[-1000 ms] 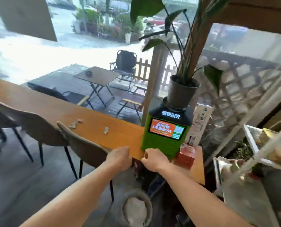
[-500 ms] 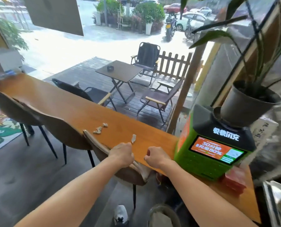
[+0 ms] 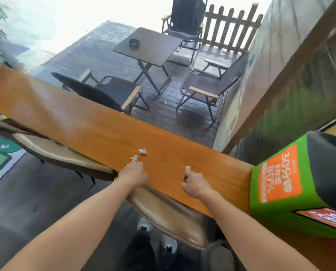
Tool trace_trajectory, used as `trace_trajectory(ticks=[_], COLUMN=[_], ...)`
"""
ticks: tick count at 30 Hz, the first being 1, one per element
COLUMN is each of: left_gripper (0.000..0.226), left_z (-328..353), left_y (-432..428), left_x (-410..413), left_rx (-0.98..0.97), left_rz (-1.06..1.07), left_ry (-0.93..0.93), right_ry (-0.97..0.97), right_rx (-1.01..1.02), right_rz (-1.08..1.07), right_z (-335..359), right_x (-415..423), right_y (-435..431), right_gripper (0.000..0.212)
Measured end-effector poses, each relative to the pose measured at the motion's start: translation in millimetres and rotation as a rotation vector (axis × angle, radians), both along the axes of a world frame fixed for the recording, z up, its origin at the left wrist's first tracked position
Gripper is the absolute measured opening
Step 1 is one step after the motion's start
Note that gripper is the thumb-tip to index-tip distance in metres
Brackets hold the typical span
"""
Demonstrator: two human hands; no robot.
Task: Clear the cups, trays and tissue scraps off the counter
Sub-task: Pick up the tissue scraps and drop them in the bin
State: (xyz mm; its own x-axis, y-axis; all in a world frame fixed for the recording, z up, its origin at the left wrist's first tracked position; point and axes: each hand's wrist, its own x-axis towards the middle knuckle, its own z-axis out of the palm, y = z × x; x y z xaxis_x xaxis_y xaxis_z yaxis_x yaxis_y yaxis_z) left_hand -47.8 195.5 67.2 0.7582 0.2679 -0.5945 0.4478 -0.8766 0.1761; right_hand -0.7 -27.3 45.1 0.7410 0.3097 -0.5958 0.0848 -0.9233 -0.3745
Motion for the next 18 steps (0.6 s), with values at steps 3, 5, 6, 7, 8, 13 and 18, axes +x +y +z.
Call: trace_trajectory(ticks=[3,5,6,7,8,13,18], left_gripper=[0.026,0.03,0.03,0.029,0.026,0.023,0.027], left_z=[-24,-37,-44,-51,-56,-79,-108], left_y=[33,49,55,61,65,76,86], left_x=[28,47,56,65,74,103,122], left_rx=[-0.029,-0.032,-0.026,-0.017,-0.007,-0.004,0.027], left_rz=[0.007,0.01,0.008,-0.008,-0.038,-0.158,-0.209], left_ry=[0.014,0.0,-0.026,-0.052,-0.072,-0.106,-0.162], right_ry=[-0.026,-0.02,-0.014,-0.009,-0.008,-0.023,-0.027], right_rx=[0.001,-0.005,-0.001,-0.001,-0.003,-0.065,-0.122], right_rz=[-0.123,-0.212,-0.259,-0.293,-0.322,-0.458,-0.533], right_z=[-19,-27,-31,-36,-41,-57,-81], right_x=[14,23,27,29,31,47,56], right_y=[13,19,22,25,28,40,43], right_gripper=[0.029,0.033,0.036,0.037,0.039,0.046,0.049])
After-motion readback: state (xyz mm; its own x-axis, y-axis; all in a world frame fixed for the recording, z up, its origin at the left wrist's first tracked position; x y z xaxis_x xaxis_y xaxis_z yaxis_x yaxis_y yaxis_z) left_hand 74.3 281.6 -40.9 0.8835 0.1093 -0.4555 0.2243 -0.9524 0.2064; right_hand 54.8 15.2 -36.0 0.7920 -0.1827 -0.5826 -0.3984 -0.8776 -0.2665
